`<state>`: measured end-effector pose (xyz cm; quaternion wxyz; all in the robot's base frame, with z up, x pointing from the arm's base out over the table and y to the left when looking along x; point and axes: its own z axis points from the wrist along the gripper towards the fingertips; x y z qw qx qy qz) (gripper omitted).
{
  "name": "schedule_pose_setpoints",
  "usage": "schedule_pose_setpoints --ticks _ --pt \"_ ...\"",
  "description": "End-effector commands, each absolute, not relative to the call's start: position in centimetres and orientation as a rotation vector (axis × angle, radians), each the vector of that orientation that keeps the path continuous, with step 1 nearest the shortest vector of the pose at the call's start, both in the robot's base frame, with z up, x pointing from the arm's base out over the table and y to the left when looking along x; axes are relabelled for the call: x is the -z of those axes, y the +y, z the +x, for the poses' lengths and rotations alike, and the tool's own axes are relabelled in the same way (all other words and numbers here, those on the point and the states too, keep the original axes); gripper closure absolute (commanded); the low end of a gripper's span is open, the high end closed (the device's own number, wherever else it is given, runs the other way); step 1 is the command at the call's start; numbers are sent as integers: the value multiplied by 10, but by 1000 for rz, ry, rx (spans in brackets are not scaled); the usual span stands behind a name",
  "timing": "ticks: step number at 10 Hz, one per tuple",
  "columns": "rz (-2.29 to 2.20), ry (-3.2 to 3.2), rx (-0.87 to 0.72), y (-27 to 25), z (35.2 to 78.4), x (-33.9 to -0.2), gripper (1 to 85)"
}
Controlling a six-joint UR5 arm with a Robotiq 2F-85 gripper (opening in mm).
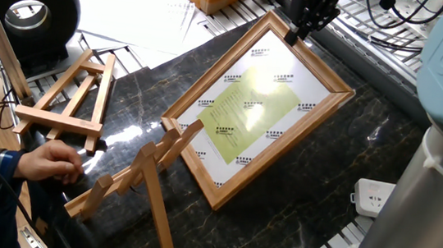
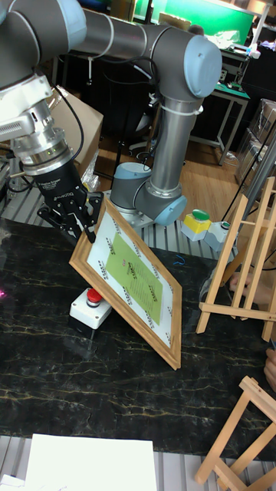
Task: Put the photo frame on the bracket
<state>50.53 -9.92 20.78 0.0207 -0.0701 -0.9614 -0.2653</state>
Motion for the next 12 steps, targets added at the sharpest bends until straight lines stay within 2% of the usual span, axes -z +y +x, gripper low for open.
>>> schedule_pose_setpoints --ticks 1,12 --pt "-216 -3011 779 -105 502 -209 847" --pt "-170 -3012 816 -100 515 -202 847"
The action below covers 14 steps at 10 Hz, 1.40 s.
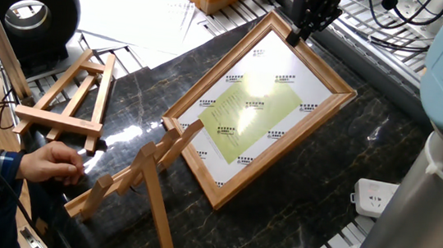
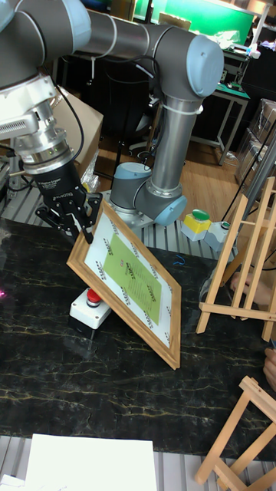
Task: Put the photo frame on the bracket
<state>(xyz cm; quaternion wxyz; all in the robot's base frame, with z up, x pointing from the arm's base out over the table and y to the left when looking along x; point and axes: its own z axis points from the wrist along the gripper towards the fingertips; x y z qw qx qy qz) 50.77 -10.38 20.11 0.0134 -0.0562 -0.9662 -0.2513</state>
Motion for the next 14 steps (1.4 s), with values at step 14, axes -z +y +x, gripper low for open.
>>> schedule_pose_setpoints --ticks 14 --pt "-110 -3103 757 -118 537 -190 847"
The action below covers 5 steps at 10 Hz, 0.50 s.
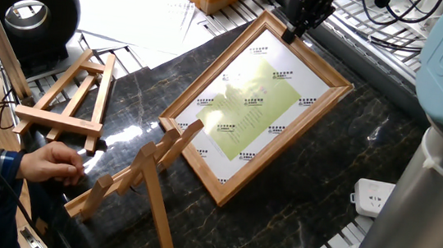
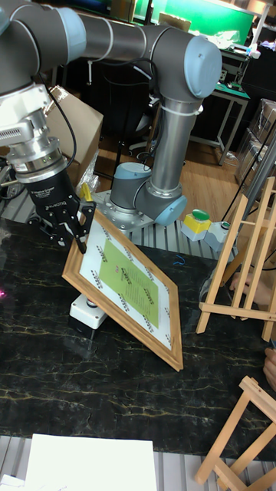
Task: Put the photo frame on the bracket
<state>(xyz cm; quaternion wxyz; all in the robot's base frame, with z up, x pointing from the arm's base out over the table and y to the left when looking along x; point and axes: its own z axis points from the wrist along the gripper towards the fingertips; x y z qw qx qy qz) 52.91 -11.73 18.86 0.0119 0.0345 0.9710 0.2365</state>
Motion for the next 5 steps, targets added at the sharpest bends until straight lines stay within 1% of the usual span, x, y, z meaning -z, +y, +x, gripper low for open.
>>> schedule_pose_setpoints --ticks 1,3,5 --pt "86 2994 -708 -121 538 -189 847" --pt "55 2974 -678 -125 544 -188 847" --pt "45 3031 -663 -129 530 -185 847"
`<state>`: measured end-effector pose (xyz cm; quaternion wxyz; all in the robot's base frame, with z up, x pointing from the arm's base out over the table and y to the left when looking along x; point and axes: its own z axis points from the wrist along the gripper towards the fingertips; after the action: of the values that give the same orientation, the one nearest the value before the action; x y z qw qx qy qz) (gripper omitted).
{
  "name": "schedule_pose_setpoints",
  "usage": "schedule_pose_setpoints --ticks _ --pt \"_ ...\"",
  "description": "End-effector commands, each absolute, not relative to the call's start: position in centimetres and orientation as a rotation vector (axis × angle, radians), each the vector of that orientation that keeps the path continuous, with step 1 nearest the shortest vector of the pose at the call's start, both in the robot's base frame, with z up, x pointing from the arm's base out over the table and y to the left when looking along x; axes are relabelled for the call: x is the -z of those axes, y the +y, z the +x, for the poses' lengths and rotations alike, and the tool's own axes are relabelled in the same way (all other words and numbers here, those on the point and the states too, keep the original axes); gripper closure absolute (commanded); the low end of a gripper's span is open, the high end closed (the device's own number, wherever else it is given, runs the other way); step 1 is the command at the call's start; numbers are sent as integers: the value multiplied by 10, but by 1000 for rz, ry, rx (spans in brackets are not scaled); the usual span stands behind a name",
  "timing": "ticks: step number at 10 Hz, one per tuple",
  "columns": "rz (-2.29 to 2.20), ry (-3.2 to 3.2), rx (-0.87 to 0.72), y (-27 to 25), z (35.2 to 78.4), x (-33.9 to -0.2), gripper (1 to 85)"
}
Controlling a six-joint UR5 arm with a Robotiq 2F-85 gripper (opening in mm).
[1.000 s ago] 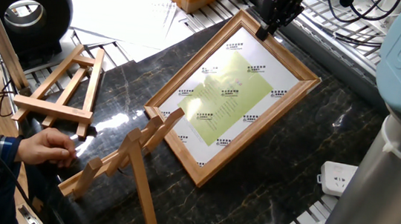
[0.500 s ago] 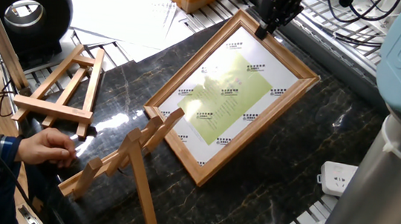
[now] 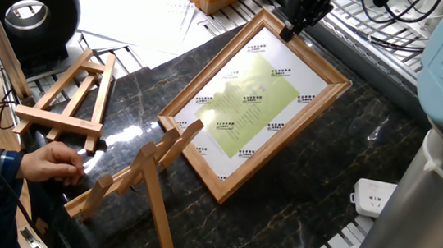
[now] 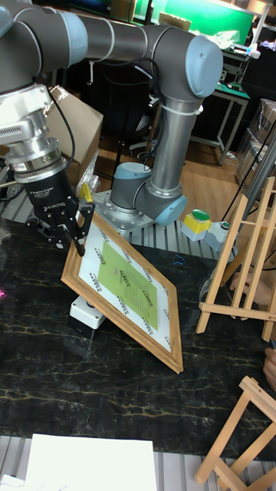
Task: Put the photo frame on the bracket
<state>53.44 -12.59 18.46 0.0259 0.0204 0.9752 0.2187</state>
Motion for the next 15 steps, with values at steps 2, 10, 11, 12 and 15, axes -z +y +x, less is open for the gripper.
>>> schedule_pose_setpoints --ticks 2,10,11,12,15 --pt "41 3066 -675 -129 521 -187 847" --pt "6 3123 -617 -160 514 -221 847" --pt "18 3135 -612 -163 511 -225 847" --pt "34 3145 -598 -168 508 -229 847" --pt "100 3171 -555 -179 501 -238 847"
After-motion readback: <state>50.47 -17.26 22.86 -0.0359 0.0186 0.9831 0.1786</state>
